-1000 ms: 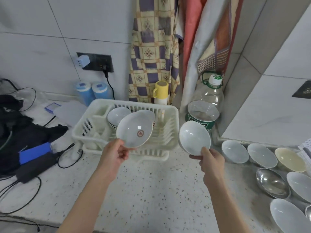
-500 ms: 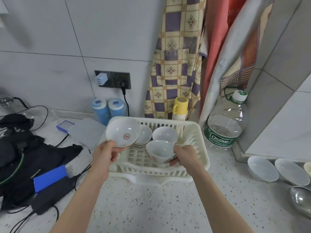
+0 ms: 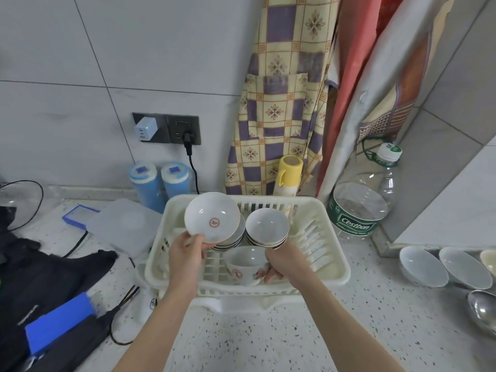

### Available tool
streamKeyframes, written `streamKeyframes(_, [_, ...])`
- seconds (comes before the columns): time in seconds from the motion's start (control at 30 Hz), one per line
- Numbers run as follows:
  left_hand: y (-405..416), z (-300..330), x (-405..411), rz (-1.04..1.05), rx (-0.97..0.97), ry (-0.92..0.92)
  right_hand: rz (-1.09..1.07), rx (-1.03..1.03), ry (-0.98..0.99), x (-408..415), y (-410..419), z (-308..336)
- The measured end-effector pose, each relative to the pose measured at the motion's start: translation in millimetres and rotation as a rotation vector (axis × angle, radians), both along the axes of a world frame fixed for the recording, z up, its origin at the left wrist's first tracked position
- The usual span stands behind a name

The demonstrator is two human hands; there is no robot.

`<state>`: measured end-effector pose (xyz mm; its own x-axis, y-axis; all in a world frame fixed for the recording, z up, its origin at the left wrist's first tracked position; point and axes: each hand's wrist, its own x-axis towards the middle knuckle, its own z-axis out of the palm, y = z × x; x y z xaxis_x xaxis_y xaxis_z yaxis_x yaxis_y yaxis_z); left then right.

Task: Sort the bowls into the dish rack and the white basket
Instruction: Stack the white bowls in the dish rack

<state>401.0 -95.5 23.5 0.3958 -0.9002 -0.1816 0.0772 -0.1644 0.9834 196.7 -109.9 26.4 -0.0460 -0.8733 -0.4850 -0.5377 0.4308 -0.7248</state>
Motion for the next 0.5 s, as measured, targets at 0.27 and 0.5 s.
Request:
streamKeyframes(0.27, [-2.7, -6.6, -6.6, 0.044, -0.007, -0.062, 0.019, -0.018, 0.153, 9.2, -6.4, -4.4])
streamKeyframes(0.5, [-0.3, -9.3, -7.5, 0.090, -0.025, -0.045, 0.011, 0.035, 0.234, 15.6, -4.4, -14.5])
